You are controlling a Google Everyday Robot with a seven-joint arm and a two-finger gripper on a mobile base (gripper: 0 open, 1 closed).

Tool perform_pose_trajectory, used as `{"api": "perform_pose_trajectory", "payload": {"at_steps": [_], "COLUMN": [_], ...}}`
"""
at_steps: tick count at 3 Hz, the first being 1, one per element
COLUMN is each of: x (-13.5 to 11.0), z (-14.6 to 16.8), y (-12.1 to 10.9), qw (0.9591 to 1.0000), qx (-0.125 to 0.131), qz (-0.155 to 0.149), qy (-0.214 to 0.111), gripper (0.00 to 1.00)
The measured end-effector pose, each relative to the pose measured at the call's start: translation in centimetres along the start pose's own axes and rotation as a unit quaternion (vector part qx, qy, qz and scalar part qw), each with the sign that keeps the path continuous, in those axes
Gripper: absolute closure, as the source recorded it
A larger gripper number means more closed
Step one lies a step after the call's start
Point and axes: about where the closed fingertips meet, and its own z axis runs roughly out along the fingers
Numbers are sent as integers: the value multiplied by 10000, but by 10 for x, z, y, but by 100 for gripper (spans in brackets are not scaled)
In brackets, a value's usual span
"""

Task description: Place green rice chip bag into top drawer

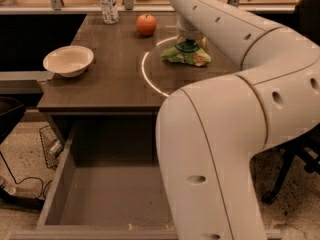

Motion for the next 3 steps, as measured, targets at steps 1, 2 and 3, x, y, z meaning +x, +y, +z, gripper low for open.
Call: {"api": "perform_pose_trajectory", "payload": {"at_steps": [1, 2, 3], "x": [3, 7, 17], "z": [-17, -71, -135], "y": [-3, 31, 32], "qw": [9999, 9966, 9881], "qx": [-56, -533, -945], "qz": [-58, -195, -93], "qy": [-67, -598, -1211], "gripper": [100, 100, 100]}}
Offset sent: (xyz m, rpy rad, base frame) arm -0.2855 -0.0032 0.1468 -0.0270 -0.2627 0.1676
